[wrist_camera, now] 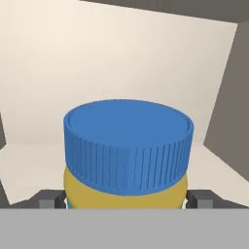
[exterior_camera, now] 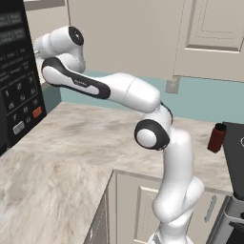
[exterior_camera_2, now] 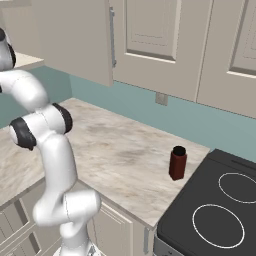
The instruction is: Collect the paprika, mayonnaise, and shaker from the cabinet and place them next to the stove.
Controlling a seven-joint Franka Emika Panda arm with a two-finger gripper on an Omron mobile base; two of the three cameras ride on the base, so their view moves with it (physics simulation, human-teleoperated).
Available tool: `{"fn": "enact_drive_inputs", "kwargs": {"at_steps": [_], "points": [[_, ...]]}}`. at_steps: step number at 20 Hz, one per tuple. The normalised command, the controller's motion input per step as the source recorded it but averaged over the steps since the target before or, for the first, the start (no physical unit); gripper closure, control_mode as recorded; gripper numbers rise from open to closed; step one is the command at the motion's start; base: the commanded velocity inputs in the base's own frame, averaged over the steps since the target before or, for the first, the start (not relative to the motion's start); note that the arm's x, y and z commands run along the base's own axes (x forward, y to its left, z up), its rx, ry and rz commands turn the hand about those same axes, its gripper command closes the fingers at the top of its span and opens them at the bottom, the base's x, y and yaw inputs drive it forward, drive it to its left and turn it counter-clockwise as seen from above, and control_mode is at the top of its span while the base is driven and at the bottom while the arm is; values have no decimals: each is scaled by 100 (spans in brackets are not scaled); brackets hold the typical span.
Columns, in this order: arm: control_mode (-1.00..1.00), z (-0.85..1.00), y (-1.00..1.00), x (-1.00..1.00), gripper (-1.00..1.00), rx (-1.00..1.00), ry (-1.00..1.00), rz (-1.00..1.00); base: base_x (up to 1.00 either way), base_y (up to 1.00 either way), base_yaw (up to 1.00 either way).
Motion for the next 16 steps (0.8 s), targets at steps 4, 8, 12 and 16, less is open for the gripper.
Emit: {"fn": "enact_drive_inputs", "kwargs": {"at_steps": [4, 8, 12, 16], "points": [[-100, 0, -32, -46, 100, 0, -1, 0, 0, 0, 0], [-100, -1, -63, -45, 100, 1, -4, 0, 0, 0, 0], [-100, -5, -88, -34, 100, 3, -5, -1, 0, 0, 0], [-100, -2, -92, -38, 100, 3, -4, -4, 0, 0, 0]]}}
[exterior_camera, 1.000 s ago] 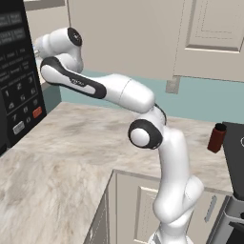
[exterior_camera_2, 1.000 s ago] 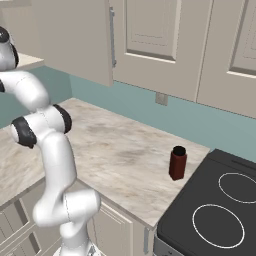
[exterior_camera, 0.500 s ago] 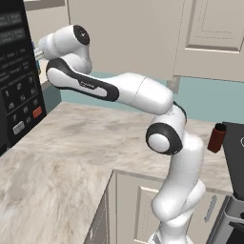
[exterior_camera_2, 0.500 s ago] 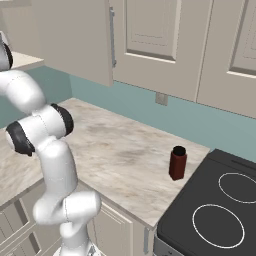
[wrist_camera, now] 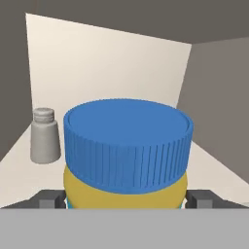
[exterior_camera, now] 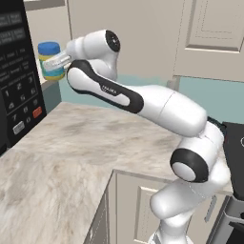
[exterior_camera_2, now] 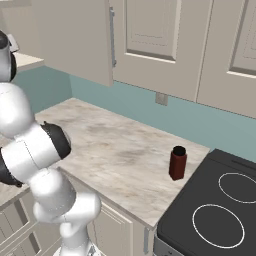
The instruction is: Collect the paprika, mayonnaise, and shaker from the cabinet and place them next to the stove.
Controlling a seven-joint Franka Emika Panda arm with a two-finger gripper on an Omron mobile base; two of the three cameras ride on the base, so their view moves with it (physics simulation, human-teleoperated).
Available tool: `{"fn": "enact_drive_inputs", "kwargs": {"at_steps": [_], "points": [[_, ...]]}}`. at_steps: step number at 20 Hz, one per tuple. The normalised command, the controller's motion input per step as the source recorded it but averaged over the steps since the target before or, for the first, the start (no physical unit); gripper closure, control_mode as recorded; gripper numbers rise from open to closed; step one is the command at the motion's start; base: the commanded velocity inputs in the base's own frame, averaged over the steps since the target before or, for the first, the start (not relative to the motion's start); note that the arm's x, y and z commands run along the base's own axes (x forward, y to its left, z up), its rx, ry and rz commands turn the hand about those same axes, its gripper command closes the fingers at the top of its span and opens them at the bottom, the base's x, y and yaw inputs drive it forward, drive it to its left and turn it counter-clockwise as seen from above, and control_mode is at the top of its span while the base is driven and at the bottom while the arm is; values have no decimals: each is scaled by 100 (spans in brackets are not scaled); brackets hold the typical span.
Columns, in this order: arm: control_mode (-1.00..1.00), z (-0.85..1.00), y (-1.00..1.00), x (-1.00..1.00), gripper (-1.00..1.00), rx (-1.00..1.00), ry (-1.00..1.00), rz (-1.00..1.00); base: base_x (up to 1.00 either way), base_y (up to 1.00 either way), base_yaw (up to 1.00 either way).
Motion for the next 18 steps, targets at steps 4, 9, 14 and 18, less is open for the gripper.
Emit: {"fn": "enact_drive_inputs", "kwargs": {"at_steps": [4, 9, 14, 18], "points": [[-100, -9, -89, -50, 100, 1, -4, -7, 0, 0, 0], [-100, -21, -87, -60, 100, 0, -1, -14, 0, 0, 0], [-100, -23, -78, -59, 100, 0, 0, -20, 0, 0, 0], [-100, -31, -79, -44, 100, 0, 0, -15, 0, 0, 0]]}}
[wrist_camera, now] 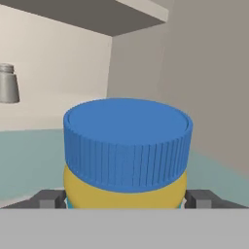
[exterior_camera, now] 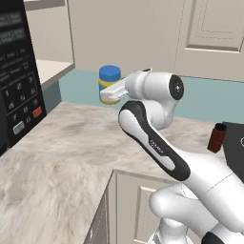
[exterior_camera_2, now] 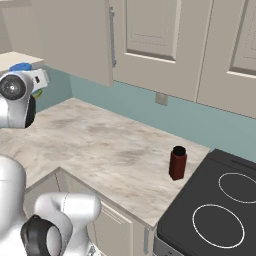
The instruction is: Collect the paprika, mayonnaise, and shaker from the cabinet and place them next to the stove.
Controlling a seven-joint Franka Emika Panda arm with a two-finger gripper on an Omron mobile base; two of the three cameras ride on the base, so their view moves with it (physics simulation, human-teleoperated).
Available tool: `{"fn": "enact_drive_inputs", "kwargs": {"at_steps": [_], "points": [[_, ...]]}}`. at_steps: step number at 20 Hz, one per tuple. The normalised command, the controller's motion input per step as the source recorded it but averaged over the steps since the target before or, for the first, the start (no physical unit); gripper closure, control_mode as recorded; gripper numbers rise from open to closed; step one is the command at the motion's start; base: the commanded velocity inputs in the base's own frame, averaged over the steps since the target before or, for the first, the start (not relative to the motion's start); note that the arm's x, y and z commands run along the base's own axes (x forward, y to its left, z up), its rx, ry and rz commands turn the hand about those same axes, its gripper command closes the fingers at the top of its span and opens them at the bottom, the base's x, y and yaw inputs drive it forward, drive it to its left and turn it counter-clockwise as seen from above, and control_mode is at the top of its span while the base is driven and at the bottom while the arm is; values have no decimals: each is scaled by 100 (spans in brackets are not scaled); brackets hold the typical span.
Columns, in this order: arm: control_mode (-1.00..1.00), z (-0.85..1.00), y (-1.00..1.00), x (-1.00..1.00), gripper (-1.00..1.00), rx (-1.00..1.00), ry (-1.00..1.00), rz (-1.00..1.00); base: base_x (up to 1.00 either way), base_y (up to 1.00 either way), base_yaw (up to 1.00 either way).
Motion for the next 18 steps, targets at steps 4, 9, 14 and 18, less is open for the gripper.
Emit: {"fn": "enact_drive_inputs", "kwargs": {"at_steps": [4, 9, 14, 18], "points": [[-100, -28, -87, -20, 100, 0, 0, -4, 0, 0, 0], [-100, -27, -90, -15, 100, -2, 1, 0, 0, 0, 0], [-100, -26, -96, -17, 100, -4, 2, 0, 0, 0, 0], [-100, -32, -97, -27, 100, -4, 0, 0, 0, 0, 0]]}}
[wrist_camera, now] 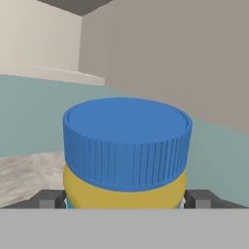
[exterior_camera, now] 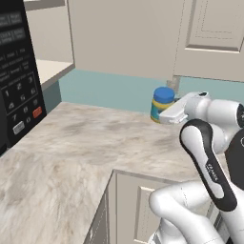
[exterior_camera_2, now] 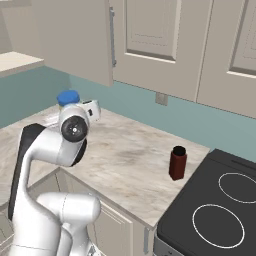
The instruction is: Collect the paprika, mayonnaise, and shaker from the cabinet and place them next to the stove.
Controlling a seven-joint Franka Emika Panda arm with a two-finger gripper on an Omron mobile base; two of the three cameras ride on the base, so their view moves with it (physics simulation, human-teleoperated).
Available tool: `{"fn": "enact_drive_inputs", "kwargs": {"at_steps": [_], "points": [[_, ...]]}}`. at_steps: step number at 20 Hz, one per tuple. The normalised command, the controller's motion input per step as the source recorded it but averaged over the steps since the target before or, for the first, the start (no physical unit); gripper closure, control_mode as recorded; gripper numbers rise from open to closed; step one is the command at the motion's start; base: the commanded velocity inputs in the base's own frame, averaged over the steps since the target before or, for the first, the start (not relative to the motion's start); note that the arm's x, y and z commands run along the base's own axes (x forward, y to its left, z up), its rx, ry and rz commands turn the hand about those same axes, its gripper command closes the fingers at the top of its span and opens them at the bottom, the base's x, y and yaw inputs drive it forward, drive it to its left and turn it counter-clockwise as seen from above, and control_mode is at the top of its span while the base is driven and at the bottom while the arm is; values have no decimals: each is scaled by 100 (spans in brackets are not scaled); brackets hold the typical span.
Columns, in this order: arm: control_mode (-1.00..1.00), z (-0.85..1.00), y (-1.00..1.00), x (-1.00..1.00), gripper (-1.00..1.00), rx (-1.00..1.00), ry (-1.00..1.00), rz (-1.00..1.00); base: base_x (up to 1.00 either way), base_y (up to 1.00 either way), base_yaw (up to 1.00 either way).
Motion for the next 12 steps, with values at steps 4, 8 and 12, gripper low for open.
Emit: {"fn": "enact_drive_inputs", "kwargs": {"at_steps": [4, 8, 12], "points": [[-100, -37, -91, -37, 100, -6, 0, 0, 0, 0, 0], [-100, -39, -89, -40, 100, -9, 0, 0, 0, 0, 0], [-100, -36, -88, -35, 100, -11, 0, 0, 0, 0, 0]]}}
